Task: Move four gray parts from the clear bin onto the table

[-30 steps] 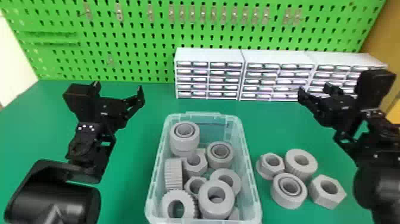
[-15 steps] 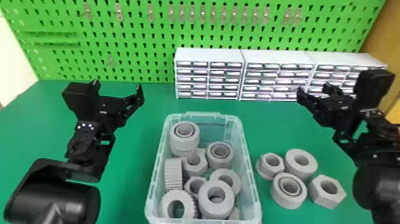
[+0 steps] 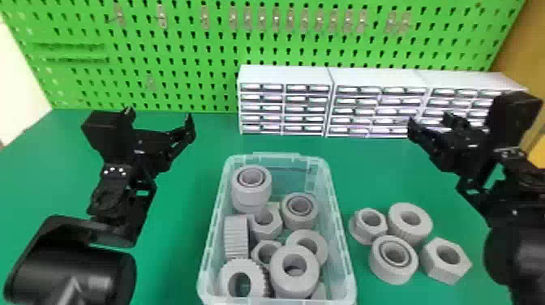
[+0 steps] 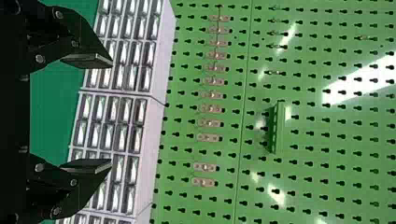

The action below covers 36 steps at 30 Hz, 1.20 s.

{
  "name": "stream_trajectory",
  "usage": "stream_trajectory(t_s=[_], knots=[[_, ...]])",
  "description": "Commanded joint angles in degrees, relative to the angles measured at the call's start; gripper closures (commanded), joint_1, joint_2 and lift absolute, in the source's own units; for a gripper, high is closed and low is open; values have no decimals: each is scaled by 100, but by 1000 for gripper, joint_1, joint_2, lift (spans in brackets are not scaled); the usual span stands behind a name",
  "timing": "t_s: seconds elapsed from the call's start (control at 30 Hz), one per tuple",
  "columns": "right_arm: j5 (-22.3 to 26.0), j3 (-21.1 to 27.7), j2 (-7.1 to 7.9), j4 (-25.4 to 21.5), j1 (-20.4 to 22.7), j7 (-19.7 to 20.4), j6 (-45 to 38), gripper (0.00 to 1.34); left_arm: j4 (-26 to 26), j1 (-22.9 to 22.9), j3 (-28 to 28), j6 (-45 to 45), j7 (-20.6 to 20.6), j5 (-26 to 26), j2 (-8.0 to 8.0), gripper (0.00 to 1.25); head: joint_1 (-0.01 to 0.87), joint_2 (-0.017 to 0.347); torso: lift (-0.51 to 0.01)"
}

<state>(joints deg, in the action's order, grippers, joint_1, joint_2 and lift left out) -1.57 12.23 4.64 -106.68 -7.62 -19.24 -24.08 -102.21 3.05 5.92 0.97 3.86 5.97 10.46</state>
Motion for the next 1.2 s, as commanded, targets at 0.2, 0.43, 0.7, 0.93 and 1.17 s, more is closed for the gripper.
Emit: stream_trajectory(t_s=[0.2, 0.43, 0.7, 0.93, 1.17], knots=[[16, -1, 2, -2, -11, 0, 0, 504, -1, 3, -3, -17, 9, -8, -9, 108, 678, 34, -50], [25, -1, 2, -2, -2, 8, 9, 504, -1, 20, 6, -17, 0, -17, -18, 108, 678, 34, -50], [25, -18, 20, -2, 6, 26, 9, 506, -1, 20, 6, -17, 0, -17, -18, 108, 678, 34, -50], [25, -18, 28, -20, 6, 26, 9, 504, -1, 20, 6, -17, 0, -17, -18, 108, 678, 34, -50], [25, -18, 28, -20, 33, 44, 0, 504, -1, 20, -3, -17, 0, -17, -18, 108, 678, 34, -50]])
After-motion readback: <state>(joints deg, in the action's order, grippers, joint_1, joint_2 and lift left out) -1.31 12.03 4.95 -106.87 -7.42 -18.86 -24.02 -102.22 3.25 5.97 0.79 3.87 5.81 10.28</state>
